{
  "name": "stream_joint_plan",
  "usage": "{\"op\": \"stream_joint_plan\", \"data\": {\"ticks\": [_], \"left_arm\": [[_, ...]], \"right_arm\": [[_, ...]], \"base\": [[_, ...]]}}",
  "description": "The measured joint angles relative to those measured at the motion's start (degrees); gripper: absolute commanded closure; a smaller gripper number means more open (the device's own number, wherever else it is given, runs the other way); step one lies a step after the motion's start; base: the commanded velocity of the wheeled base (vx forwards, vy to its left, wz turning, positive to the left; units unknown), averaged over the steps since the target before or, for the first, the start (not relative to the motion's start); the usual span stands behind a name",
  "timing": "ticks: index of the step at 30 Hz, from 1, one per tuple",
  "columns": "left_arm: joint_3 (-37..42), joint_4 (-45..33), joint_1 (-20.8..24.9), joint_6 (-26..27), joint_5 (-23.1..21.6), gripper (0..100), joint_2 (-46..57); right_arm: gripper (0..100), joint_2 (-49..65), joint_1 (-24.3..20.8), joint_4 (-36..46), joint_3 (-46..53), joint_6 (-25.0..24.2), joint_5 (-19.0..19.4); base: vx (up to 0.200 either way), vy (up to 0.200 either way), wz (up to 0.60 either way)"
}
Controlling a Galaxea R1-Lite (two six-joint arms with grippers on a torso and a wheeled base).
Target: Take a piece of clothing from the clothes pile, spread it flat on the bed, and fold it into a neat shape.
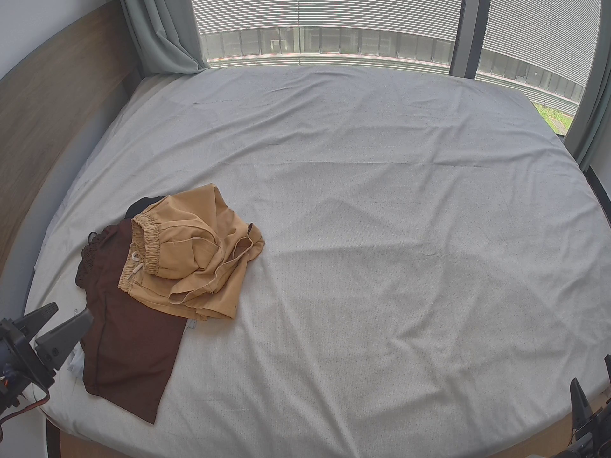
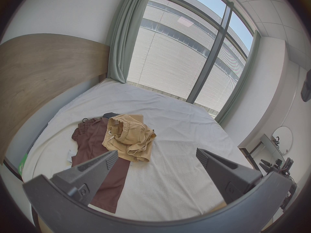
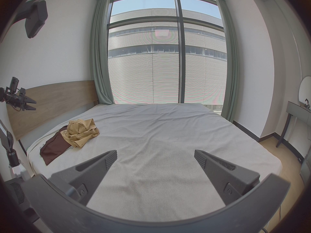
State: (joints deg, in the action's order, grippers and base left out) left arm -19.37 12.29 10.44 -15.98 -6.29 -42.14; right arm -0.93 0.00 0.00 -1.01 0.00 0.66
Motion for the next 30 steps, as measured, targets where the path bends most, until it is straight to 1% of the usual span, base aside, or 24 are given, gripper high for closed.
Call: {"op": "stream_joint_plan", "data": {"ticks": [6,9,17,22,25,30], "left_arm": [[0.0,3.8,-0.7,0.0,-3.9,0,-5.3],[-0.2,5.2,-2.3,0.1,-7.9,0,-7.7],[-0.5,10.9,-9.1,0.5,-18.7,0,-14.4],[-0.9,12.6,-12.5,0.5,-25.0,0,-17.9],[-1.3,13.1,-14.4,0.6,-26.9,0,-20.1],[-2.3,15.4,-15.7,0.6,-27.6,0,-23.8]], "right_arm": [[0,0.0,0.0,0.0,0.0,0.0,0.0],[0,0.0,0.0,0.0,0.0,0.1,0.0],[0,0.0,0.0,0.0,0.0,0.1,0.0],[0,0.0,0.0,0.0,0.0,0.1,0.0],[0,0.0,0.0,0.0,0.0,0.2,0.0],[0,0.0,0.0,0.0,0.0,0.2,0.0]], "base": [[0.000,0.000,0.00],[0.000,0.000,0.00],[0.000,0.000,0.00],[0.000,0.000,0.00],[0.000,0.000,0.00],[0.000,0.000,0.00]]}}
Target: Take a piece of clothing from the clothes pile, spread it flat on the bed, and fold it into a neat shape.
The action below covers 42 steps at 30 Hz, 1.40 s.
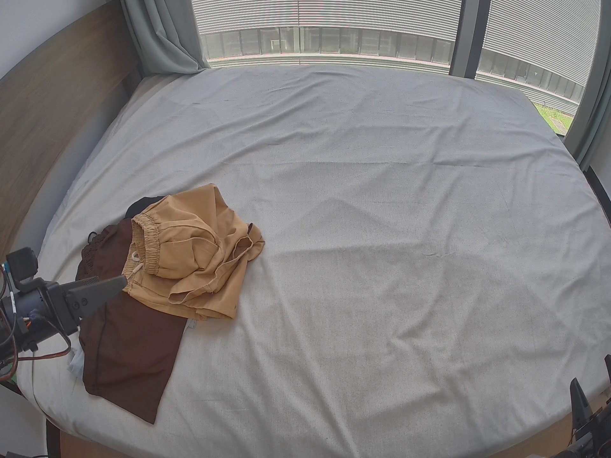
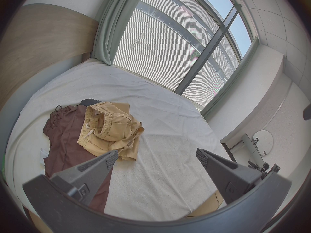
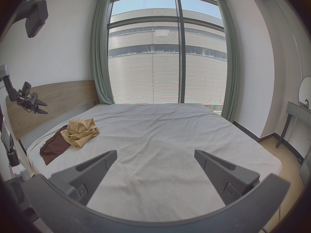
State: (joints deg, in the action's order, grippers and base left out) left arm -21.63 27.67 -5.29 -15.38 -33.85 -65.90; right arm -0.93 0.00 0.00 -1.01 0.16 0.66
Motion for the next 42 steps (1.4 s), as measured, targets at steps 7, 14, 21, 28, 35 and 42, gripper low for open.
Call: {"op": "stream_joint_plan", "data": {"ticks": [7,14,21,28,35,42], "left_arm": [[-1.2,6.4,-0.4,0.0,0.0,0,-6.8],[-2.0,13.3,-0.5,0.0,0.0,0,-13.9],[-4.1,14.9,-0.6,-0.1,0.5,0,-19.6],[-6.7,16.1,-1.2,0.0,0.6,0,-24.6],[-9.5,21.0,-1.6,-0.1,0.6,0,-30.5],[-13.6,21.7,-1.7,-0.1,0.7,0,-35.6]], "right_arm": [[0,0.0,0.0,0.0,0.0,0.0,0.0],[0,0.0,0.0,-0.1,0.0,0.0,0.0],[0,0.0,0.0,-0.1,0.0,-0.1,0.0],[0,0.0,0.0,-0.1,0.0,-0.1,0.0],[0,0.0,0.0,-0.1,0.0,-0.1,0.0],[0,0.0,0.0,-0.1,0.0,-0.1,0.0]], "base": [[0.000,0.000,0.00],[0.000,0.000,0.00],[0.000,0.000,0.00],[0.000,0.000,0.00],[0.000,0.000,0.00],[0.000,0.000,0.00]]}}
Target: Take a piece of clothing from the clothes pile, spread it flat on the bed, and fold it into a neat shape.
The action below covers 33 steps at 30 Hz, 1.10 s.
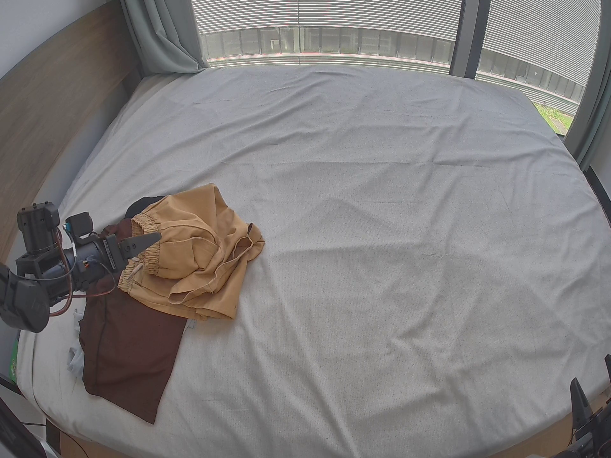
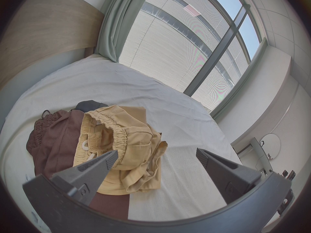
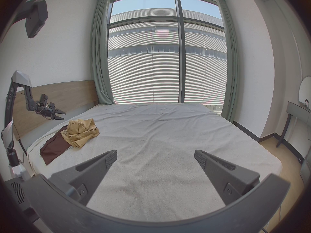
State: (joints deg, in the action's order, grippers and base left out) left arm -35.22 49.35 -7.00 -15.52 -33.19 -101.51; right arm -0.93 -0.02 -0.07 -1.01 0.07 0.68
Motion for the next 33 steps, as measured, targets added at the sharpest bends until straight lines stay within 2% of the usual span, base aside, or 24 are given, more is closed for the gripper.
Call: {"op": "stream_joint_plan", "data": {"ticks": [19,33], "left_arm": [[-7.5,0.3,-0.1,0.0,1.2,0,-9.1],[-9.6,5.9,0.7,-0.3,1.5,0,-14.2]], "right_arm": [[0,0.0,0.0,0.0,0.0,0.0,0.0],[0,0.0,0.0,0.0,0.0,0.0,0.0]], "base": [[0.000,0.000,0.00],[0.000,0.000,0.00]]}}
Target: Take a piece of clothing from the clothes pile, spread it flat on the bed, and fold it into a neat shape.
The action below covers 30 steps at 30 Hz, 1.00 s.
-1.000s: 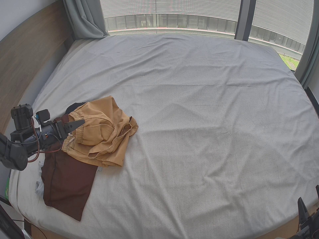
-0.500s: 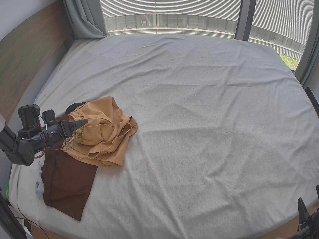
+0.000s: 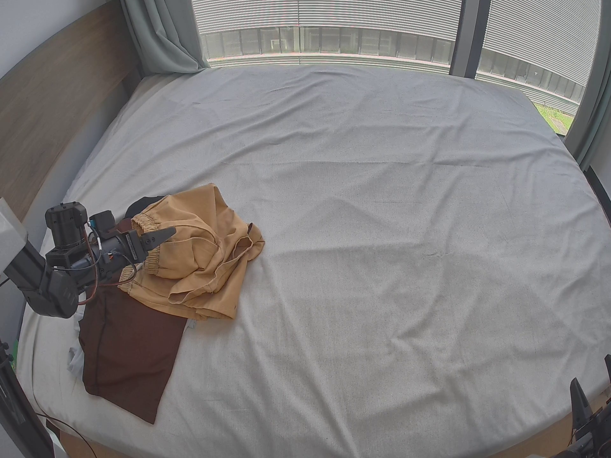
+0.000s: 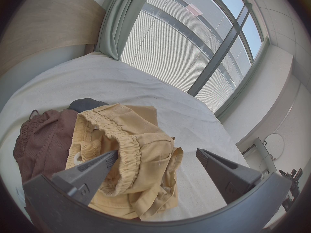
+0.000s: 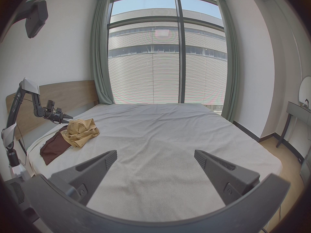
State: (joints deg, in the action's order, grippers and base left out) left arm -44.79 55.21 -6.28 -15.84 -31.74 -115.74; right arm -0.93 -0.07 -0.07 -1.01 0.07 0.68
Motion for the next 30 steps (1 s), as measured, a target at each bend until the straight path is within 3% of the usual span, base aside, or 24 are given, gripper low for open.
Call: {"op": "stream_joint_plan", "data": {"ticks": [17,18,30], "left_arm": [[-0.8,4.8,2.5,-0.3,0.5,0,-4.1],[-1.0,5.7,2.5,-0.3,1.0,100,-4.4],[-0.4,10.0,2.5,-4.5,2.1,100,-6.7]], "right_arm": [[0,0.0,-0.1,0.0,0.0,0.0,0.0],[0,0.0,-0.1,0.0,0.0,0.0,0.0],[0,0.0,-0.1,0.0,0.0,0.0,0.0]], "base": [[0.000,0.000,0.00],[0.000,0.000,0.00],[0.000,0.000,0.00]]}}
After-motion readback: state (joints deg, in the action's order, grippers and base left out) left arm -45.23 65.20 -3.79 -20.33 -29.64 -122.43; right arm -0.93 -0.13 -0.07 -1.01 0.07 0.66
